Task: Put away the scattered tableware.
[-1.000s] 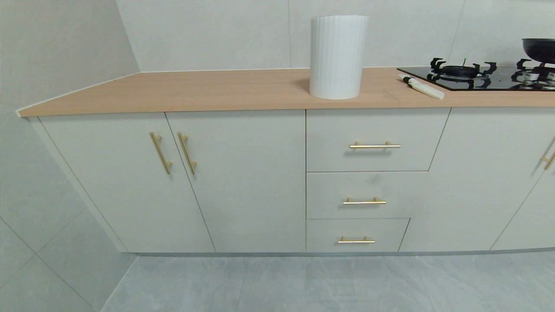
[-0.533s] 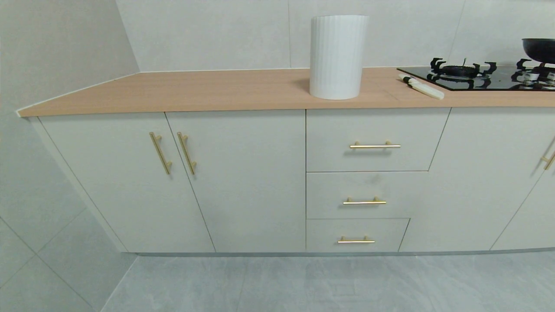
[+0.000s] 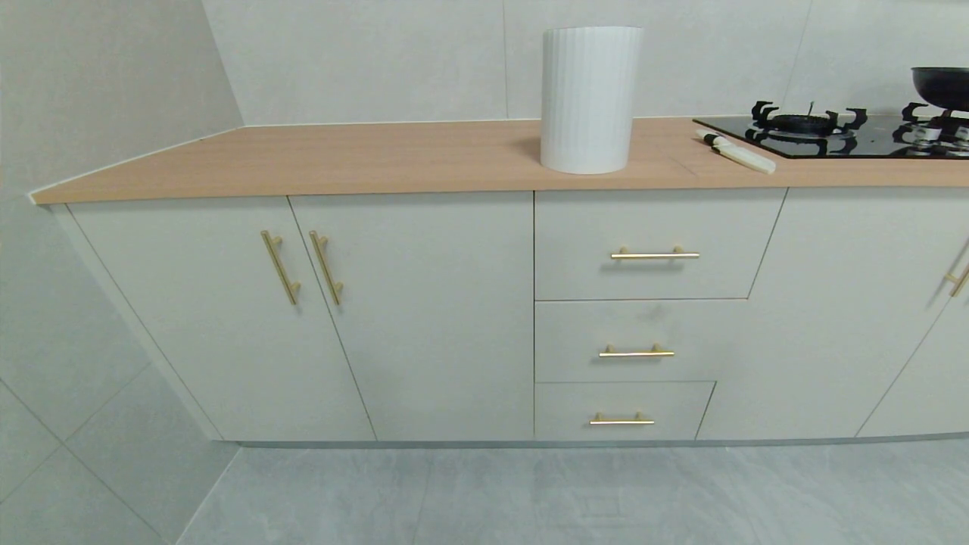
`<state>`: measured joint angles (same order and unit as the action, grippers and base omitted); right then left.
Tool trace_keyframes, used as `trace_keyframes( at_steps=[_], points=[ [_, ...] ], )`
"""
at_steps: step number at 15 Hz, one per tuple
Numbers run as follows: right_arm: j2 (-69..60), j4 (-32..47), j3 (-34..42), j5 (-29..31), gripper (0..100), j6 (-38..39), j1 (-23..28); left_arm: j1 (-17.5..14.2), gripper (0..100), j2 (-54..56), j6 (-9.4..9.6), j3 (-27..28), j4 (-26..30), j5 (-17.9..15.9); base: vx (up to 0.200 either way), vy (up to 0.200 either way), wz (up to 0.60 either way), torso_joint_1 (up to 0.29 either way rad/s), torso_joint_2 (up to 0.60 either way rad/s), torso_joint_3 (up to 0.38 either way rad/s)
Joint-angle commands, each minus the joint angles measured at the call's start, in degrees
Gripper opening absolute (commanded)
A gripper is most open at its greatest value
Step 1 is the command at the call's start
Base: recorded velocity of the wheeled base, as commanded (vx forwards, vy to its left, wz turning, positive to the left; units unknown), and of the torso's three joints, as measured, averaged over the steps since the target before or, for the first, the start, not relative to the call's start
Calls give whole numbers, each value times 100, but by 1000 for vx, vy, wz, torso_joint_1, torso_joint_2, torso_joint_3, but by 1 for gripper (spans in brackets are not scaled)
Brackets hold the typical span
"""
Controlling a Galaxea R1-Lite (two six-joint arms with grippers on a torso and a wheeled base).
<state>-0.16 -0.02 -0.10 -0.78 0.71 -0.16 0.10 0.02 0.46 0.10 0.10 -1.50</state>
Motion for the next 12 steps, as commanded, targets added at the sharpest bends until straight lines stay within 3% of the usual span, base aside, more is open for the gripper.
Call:
trace_keyframes(
  at_steps=[1,12],
  points=[
    [16,2,1,-1,100,0,-2,-1,100,-2,-2,-1,-1,9,200,0,0,-2,2,2],
    [16,2,1,-1,100,0,-2,-1,100,-2,-2,-1,-1,1,200,0,0,6,1,3]
  ],
)
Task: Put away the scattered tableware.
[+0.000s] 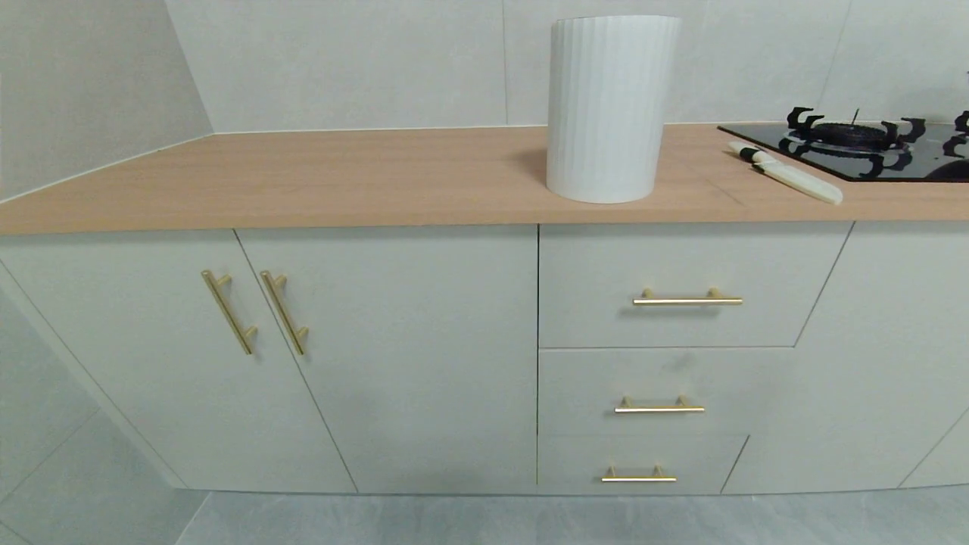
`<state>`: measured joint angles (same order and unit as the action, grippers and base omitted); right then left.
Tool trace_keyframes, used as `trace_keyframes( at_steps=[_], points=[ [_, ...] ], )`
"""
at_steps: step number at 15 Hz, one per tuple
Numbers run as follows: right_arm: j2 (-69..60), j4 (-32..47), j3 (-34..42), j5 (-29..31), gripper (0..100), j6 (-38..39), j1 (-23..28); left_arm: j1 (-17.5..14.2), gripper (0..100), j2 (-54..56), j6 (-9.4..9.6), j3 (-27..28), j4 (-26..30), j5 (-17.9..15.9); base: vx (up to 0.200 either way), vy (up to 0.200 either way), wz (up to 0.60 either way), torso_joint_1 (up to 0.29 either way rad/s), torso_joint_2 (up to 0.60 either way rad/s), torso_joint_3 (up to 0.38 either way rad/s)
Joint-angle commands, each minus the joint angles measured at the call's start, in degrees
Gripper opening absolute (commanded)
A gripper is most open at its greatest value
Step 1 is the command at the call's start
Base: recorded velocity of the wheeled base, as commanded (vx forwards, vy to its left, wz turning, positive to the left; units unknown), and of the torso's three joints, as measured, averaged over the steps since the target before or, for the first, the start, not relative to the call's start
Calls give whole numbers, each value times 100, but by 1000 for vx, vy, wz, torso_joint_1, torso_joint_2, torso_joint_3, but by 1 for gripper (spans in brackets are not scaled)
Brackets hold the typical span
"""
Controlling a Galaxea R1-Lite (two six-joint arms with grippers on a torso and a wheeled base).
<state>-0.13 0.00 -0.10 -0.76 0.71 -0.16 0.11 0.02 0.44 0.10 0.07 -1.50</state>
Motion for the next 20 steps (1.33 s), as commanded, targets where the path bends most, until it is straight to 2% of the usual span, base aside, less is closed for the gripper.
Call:
trace_keyframes(
  at_steps=[1,8,20],
  points=[
    [13,0,1,-4,100,0,-2,-2,100,-2,0,-1,1,1,200,0,0,2,2,7],
    [13,0,1,-4,100,0,-2,-2,100,-2,0,-1,1,1,200,0,0,4,2,2],
    [13,0,1,-4,100,8,-2,-2,100,-2,-9,-1,1,9,0,0,0,0,0,0]
  ],
)
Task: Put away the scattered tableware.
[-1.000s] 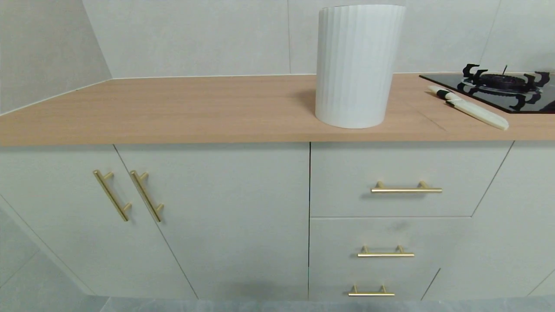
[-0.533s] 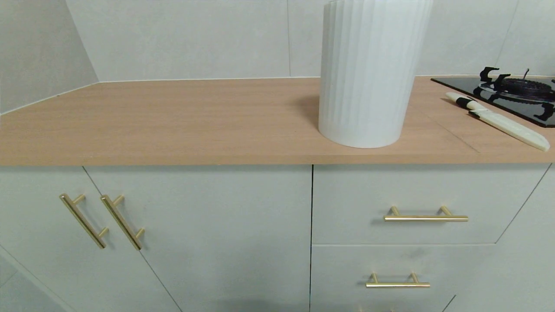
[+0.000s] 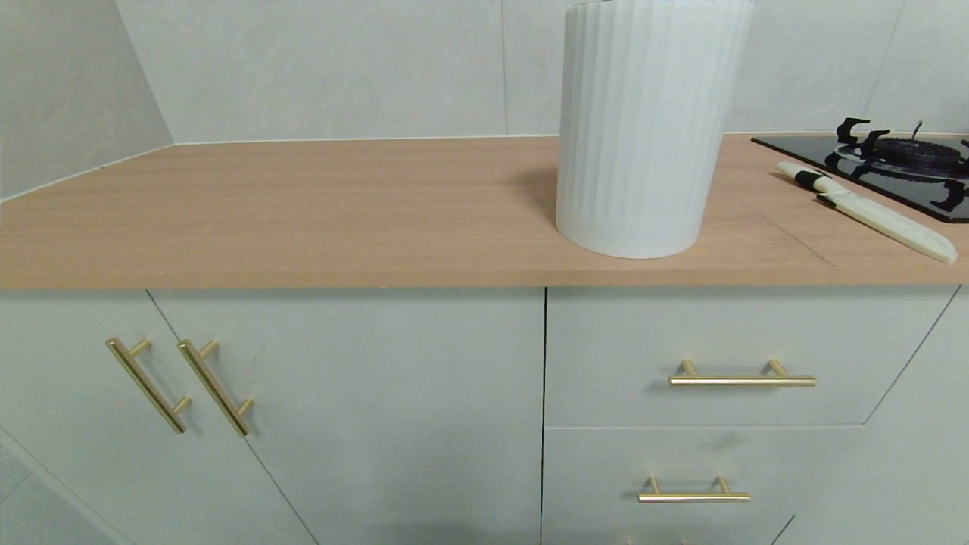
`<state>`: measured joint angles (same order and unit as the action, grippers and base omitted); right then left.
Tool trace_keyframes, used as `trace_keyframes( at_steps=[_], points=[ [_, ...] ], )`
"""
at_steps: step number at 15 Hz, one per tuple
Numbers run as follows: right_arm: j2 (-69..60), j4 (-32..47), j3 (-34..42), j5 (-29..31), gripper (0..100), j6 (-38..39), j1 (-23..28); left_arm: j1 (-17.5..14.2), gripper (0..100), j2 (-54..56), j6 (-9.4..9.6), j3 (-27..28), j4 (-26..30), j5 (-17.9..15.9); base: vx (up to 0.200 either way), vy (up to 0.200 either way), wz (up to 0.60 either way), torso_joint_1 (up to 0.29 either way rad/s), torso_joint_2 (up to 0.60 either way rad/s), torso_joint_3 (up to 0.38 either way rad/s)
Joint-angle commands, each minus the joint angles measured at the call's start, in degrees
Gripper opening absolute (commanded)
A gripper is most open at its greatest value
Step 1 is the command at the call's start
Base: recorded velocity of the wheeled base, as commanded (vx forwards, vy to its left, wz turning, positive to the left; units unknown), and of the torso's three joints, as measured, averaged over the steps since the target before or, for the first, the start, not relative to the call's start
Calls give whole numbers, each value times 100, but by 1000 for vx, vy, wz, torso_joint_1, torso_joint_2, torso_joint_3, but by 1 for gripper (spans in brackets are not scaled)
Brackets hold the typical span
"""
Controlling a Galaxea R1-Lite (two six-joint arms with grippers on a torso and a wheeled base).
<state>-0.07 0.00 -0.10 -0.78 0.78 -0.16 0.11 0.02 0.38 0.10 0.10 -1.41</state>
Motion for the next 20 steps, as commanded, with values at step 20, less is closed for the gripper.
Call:
trace_keyframes(
  at_steps=[20],
  points=[
    [7,0,1,-1,100,1,-2,-2,100,-2,-3,-1,-1,1,20,-70,0,1,0,0]
  ],
)
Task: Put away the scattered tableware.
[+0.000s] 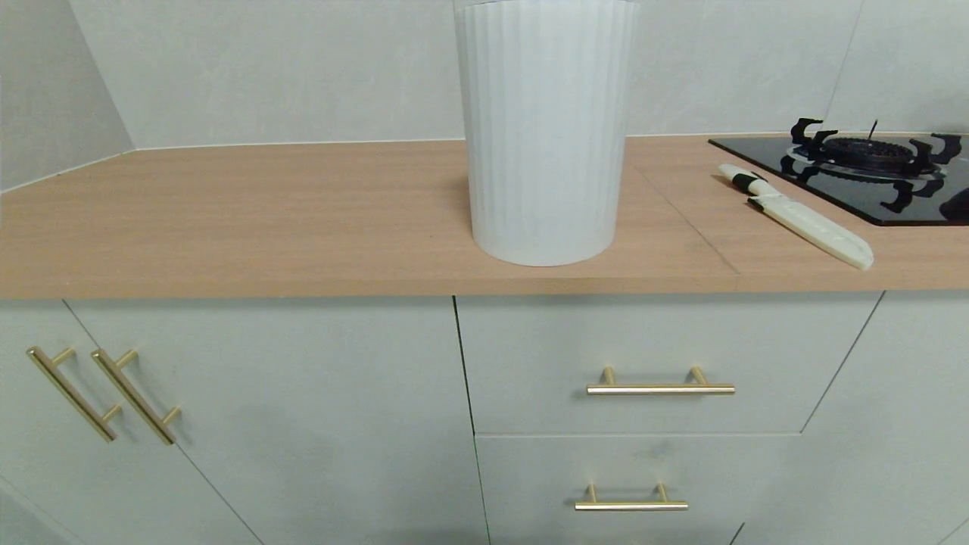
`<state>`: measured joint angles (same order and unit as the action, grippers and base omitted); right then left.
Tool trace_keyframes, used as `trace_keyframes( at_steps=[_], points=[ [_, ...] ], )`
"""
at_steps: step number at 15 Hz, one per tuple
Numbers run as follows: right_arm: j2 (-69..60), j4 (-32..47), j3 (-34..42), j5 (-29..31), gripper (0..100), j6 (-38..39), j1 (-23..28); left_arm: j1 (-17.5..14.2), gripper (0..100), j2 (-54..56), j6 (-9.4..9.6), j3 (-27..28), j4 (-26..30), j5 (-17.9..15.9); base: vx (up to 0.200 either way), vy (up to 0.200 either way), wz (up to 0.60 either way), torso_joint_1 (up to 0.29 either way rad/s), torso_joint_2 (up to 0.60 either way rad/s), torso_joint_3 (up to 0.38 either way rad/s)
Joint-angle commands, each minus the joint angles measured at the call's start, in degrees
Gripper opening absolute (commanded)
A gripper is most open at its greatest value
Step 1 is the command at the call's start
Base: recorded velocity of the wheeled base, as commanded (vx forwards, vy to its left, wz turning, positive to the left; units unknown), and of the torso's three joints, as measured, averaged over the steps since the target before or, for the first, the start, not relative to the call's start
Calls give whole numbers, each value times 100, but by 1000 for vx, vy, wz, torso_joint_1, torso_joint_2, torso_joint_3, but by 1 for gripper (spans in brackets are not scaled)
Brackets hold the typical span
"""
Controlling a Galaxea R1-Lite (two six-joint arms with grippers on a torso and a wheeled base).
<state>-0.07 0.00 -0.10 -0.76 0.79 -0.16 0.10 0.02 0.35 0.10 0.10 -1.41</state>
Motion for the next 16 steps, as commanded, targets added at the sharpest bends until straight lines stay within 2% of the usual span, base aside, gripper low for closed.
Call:
trace_keyframes(
  at_steps=[1,4,16],
  points=[
    [7,0,1,-4,100,0,-2,-1,100,-2,0,-1,-1,1,200,0,0,-7,2,2],
    [7,0,1,-4,100,0,-2,-1,100,-2,0,-1,-1,1,200,0,0,-1,1,2],
    [7,0,1,-4,100,-9,-2,-1,100,-2,0,-1,-1,1,0,0,0,0,0,0]
  ],
)
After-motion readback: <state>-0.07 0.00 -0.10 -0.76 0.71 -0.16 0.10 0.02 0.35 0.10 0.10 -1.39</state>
